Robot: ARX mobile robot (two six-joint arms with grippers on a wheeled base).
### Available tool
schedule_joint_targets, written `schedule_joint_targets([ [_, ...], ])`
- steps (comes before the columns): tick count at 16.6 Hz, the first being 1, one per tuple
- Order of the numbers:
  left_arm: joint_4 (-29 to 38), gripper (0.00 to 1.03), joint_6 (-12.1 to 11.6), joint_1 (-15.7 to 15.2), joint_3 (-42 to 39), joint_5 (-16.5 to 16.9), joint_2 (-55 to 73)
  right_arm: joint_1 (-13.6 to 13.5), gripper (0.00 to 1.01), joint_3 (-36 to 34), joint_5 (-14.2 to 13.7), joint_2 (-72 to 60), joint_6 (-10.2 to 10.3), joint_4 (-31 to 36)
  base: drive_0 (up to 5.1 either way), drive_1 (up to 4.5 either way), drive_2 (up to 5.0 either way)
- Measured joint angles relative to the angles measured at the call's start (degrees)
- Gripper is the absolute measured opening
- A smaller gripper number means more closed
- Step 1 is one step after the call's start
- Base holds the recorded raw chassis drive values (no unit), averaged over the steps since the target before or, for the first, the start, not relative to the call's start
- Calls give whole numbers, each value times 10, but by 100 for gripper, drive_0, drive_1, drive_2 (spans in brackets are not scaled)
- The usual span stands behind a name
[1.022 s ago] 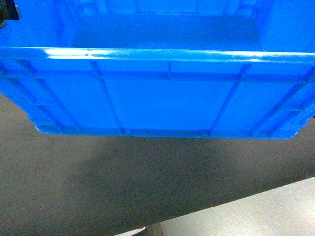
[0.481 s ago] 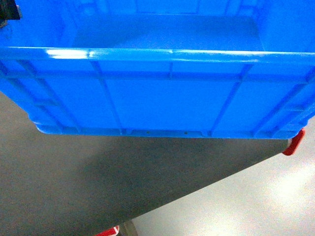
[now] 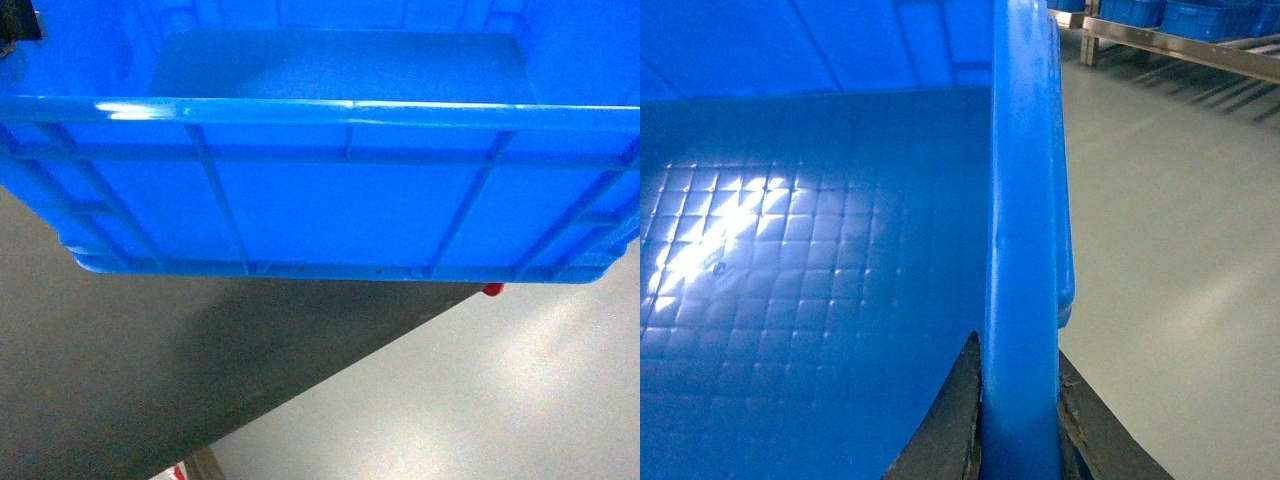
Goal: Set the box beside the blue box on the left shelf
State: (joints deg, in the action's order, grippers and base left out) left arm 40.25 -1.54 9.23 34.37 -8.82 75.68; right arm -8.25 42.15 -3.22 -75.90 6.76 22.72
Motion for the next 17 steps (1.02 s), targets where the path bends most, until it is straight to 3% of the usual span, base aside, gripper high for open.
schedule_joint_targets([
  [17, 0, 10, 0, 0, 0, 0, 0, 0, 9, 0, 0, 0, 0, 1, -166, -166, -166],
])
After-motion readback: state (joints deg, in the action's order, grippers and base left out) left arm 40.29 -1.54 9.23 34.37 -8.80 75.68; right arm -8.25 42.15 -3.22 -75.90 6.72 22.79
